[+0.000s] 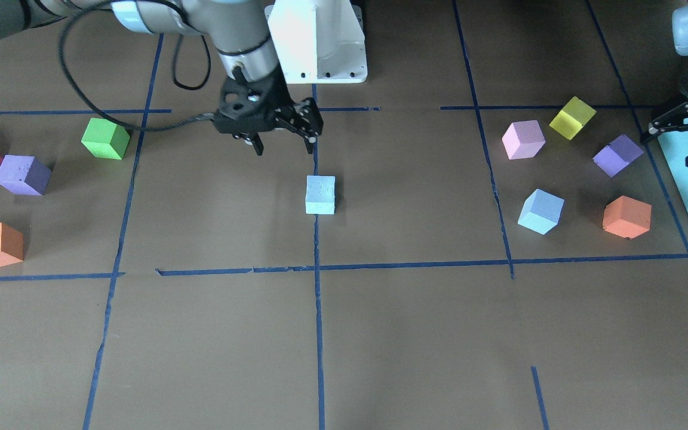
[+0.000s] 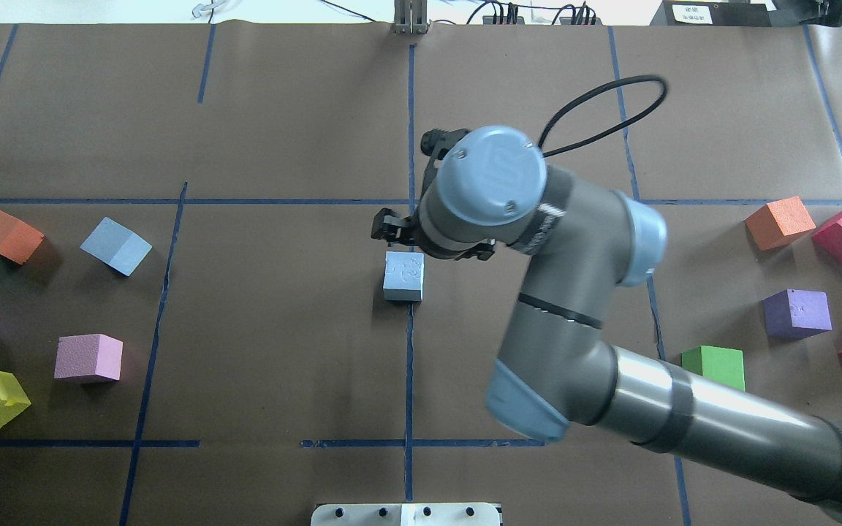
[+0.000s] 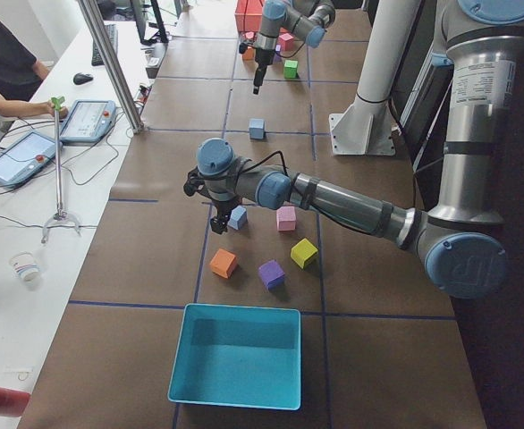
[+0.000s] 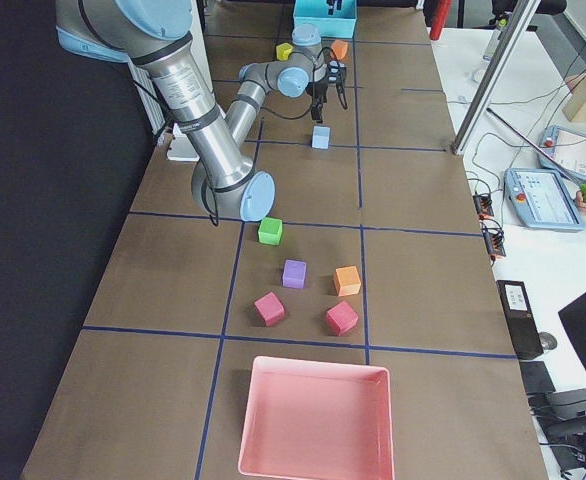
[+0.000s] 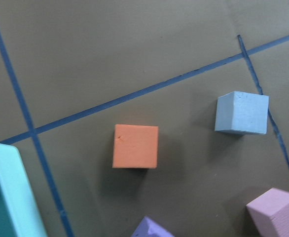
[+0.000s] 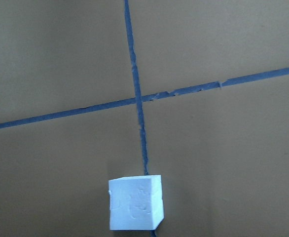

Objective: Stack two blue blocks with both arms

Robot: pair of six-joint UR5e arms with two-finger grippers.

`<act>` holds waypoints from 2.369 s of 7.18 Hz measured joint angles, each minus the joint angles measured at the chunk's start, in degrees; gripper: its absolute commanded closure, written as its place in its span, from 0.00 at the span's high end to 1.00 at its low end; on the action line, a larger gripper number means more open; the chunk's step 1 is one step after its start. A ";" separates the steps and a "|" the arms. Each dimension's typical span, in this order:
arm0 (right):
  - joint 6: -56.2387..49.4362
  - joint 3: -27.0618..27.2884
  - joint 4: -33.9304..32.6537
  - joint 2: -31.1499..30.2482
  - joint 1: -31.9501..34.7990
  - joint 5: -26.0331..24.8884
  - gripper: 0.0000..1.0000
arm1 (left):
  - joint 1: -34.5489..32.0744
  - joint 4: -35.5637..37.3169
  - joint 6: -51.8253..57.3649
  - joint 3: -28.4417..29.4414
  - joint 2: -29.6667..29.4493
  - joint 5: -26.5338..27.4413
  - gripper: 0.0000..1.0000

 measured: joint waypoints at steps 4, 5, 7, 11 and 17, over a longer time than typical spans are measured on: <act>-2.80 9.42 -1.25 -12.81 9.33 7.47 1.00 | 15.95 -0.01 -6.95 0.61 -8.46 17.73 0.99; -3.36 9.50 -1.19 -13.42 9.72 7.55 1.00 | 17.14 -0.36 -6.27 1.68 -8.98 19.31 0.99; -3.68 9.30 -1.15 -13.84 9.79 7.52 1.00 | 18.22 -5.07 -6.41 7.08 -9.86 20.04 1.00; -4.66 7.85 -1.15 -14.10 9.61 7.27 1.00 | 20.66 -15.39 -14.00 13.52 -9.86 20.01 1.00; -4.73 7.40 -1.15 -14.18 9.07 7.24 1.00 | 23.48 -15.78 -14.85 15.93 -9.51 19.95 0.97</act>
